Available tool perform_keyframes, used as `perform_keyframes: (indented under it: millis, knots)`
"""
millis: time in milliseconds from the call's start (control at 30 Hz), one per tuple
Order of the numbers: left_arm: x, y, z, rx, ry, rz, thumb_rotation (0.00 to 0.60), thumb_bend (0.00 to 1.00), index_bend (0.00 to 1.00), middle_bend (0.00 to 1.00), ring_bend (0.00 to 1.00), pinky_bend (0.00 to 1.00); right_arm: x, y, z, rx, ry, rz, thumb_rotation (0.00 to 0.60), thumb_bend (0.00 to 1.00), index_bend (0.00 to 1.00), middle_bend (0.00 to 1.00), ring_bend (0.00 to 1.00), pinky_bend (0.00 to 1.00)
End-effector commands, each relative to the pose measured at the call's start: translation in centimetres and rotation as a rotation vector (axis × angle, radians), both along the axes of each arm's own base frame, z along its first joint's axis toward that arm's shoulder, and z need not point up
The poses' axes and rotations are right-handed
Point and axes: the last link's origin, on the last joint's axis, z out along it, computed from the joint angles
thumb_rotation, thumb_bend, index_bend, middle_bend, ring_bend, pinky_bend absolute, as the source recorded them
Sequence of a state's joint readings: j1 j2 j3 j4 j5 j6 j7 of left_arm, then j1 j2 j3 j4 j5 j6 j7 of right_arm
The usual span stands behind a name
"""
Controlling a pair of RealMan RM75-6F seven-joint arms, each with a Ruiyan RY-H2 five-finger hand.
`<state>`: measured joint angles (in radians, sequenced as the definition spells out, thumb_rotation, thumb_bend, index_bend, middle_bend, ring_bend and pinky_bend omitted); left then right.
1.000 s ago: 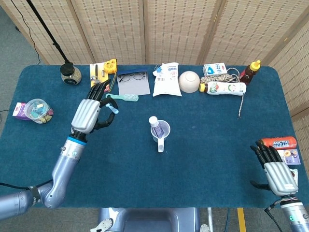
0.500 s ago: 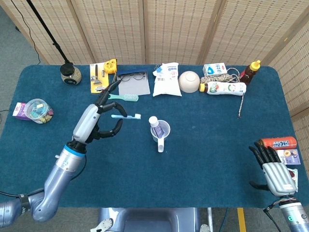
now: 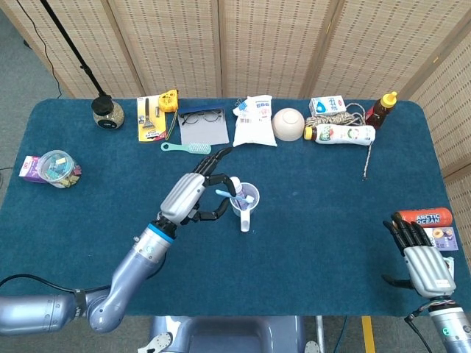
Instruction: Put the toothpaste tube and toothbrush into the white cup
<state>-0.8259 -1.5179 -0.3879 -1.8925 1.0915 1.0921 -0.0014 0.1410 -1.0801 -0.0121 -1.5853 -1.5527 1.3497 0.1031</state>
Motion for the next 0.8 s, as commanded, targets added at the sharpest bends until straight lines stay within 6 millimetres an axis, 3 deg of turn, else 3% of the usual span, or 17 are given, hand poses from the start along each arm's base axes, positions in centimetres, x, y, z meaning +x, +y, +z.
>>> perform_keyframes:
  millis: [33,800]
  knots:
    - [0.2,0.2,-1.0,-0.01,0.025,0.01,0.6,0.47,0.62,0.0,0.0,0.0,0.0,-0.1,0.2,-0.005,-0.003,-0.001,0.6,0.0,0.0,0.0,0.0,0.0]
    - [0.3,1.9,-4.9,0.019,0.208,0.067,0.6,0.47,0.6,0.0,0.0,0.0,-0.1,-0.1,0.3,0.0,-0.015,-0.005,0.6,0.0,0.0,0.0,0.0,0.0]
